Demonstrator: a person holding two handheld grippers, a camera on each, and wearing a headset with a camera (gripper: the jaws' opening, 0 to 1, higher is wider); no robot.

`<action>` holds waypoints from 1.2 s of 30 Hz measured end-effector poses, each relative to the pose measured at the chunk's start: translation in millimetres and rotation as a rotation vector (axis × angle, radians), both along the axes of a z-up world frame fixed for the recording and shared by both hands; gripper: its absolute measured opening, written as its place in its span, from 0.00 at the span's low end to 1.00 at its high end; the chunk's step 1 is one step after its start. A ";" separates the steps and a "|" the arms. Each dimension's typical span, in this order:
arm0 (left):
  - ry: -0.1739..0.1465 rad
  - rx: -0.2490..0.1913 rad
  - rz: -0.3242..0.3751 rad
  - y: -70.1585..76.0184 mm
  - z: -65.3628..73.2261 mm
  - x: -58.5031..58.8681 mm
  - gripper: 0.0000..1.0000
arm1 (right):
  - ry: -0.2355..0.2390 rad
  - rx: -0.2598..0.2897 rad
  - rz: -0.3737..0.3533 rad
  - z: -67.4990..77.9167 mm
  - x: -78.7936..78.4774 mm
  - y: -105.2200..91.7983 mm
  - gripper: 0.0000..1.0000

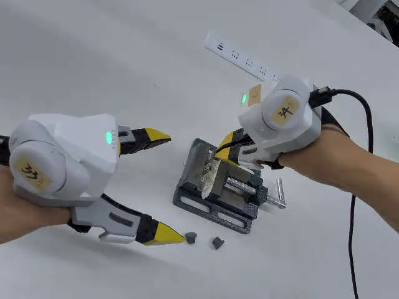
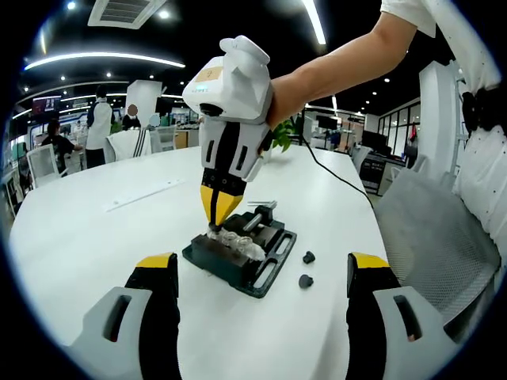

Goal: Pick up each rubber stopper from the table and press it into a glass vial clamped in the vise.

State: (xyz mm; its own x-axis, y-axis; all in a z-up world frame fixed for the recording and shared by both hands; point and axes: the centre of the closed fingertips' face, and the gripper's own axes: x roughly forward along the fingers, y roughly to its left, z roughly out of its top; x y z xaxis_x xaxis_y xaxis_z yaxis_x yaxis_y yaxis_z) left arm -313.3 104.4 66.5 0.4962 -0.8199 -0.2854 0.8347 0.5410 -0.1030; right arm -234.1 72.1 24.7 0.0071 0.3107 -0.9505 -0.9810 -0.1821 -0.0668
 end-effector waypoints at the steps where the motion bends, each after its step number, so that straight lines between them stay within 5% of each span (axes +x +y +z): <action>1: 0.000 0.000 -0.001 0.0 0.0 -0.2 0.87 | -0.003 0.009 -0.001 -0.2 0.2 0.4 0.00; 16: 0.000 0.009 -0.008 -1.8 0.1 -0.7 0.87 | -0.029 0.064 -0.013 -0.4 2.9 -0.1 0.00; 22: -0.001 0.025 -0.018 -1.0 4.5 -4.4 0.87 | -0.018 0.075 -0.022 0.7 4.1 0.1 0.00; 24: 0.001 0.036 -0.017 0.6 3.9 -5.3 0.87 | 0.019 0.109 -0.089 0.6 3.6 1.1 0.00; 36: 0.012 0.052 -0.024 0.7 4.1 -12.3 0.86 | 0.024 0.155 -0.131 1.3 3.5 1.9 0.00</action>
